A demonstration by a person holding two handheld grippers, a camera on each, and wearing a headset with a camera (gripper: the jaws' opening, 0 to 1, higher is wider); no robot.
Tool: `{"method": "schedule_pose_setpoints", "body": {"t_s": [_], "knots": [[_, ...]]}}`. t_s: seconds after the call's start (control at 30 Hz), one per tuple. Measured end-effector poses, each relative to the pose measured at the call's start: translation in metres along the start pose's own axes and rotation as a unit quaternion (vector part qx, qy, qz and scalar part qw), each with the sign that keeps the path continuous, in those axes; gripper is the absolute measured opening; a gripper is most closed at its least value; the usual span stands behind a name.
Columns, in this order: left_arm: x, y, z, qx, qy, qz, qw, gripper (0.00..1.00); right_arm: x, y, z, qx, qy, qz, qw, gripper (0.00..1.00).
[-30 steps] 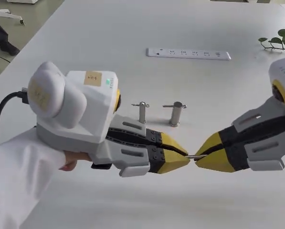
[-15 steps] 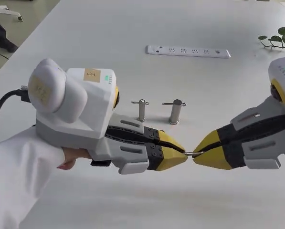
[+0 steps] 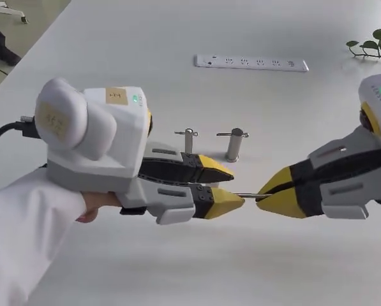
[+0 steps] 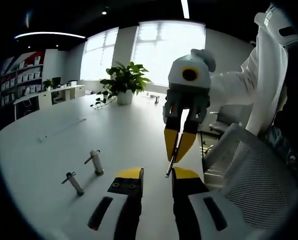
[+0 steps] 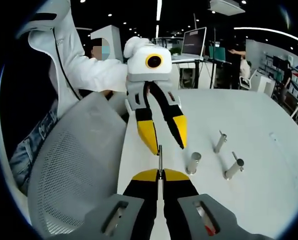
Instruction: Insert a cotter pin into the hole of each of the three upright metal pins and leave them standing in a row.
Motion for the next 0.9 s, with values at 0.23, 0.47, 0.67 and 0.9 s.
{"method": "schedule_pose_setpoints", "body": {"t_s": [0.23, 0.47, 0.67, 0.9], "knots": [[-0.005, -0.010, -0.025, -0.032, 0.059, 0.015, 0.9976, 0.37, -0.001, -0.011, 0.015, 0.016, -0.027, 0.000, 0.9995, 0.00], [0.003, -0.031, -0.039, -0.053, 0.096, 0.003, 0.9939, 0.40, 0.006, -0.021, 0.036, 0.028, -0.058, -0.001, 0.9979, 0.00], [0.014, -0.049, -0.048, -0.074, 0.121, -0.002, 0.9900, 0.39, 0.011, -0.027, 0.047, 0.035, -0.069, -0.002, 0.9970, 0.00], [0.025, -0.064, -0.050, -0.089, 0.138, -0.008, 0.9863, 0.34, 0.017, -0.033, 0.052, 0.038, -0.069, -0.003, 0.9969, 0.00]]}}
Point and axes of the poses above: the centre of the closed fingertips' face, and the gripper's own axes: x roughly forward along the fingers, z roughly to its right, y roughly out of its top, the point moved 2 cm from there along -x, roughly backward along the fingers, and after that the axes turned 1 degree about y, right-handed, at the moved point
